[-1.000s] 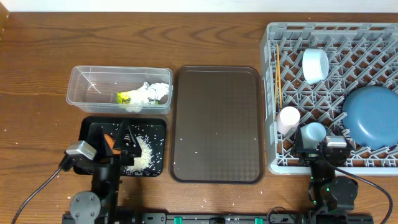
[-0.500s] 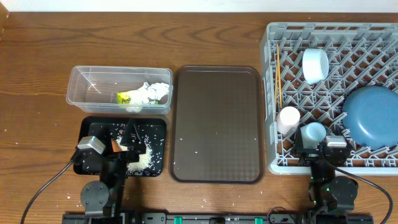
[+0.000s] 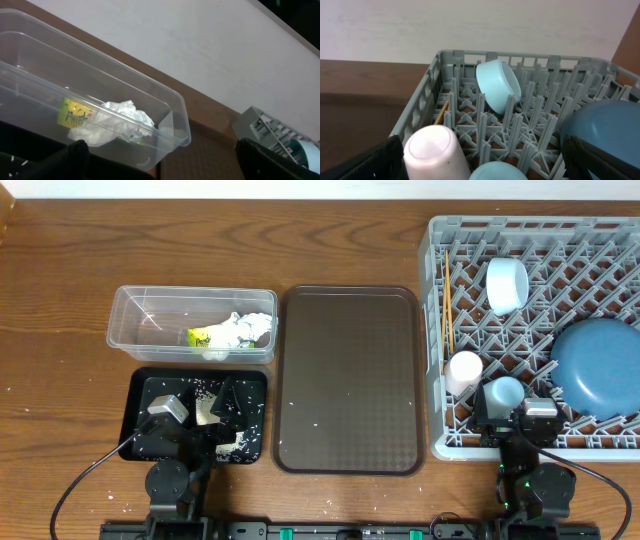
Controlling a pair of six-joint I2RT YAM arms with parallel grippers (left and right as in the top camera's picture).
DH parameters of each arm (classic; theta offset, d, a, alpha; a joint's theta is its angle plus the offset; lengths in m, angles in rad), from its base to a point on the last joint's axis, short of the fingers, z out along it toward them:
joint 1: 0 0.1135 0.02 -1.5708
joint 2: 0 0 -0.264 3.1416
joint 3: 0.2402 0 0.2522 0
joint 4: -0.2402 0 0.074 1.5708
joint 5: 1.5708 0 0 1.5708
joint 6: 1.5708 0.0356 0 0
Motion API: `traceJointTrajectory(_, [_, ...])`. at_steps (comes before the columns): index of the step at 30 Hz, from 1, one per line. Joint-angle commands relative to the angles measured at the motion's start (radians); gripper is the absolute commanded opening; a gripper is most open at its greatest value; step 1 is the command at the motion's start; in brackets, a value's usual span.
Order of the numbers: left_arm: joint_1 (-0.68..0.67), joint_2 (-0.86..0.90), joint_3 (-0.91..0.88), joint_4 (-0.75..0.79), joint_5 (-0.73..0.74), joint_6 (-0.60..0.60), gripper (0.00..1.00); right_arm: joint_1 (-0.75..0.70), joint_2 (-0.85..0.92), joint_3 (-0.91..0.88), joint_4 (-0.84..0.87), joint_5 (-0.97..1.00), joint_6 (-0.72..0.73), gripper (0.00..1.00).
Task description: Sort waste into correct bins and load items into the dishwasher rack
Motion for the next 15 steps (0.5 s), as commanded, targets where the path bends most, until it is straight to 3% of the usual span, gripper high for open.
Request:
traceJointTrajectory(1, [-0.006,-0.008,-0.006,-0.06,-0.006,0.035,0.96,0.007,-0.006,-0.002,-0.004,0.0,-0.012,0.99])
traceJointTrajectory(4, [-0.006,-0.008,-0.006,-0.059,-0.006,0.114,0.96,0.007,-0.006,-0.002,-0.004,0.0,-0.012,0.99])
traceJointTrajectory(11, [-0.03,-0.008,-0.006,-0.059,-0.005,0.425,0.96,0.008,-0.006,-0.002,-0.004,0.0,-0.012,0.99])
traceJointTrajectory(15, [-0.034,-0.008,-0.006,-0.059,-0.005,0.447,0.96,0.008,-0.006,-0.002,-0.004,0.0,-0.012,0.99])
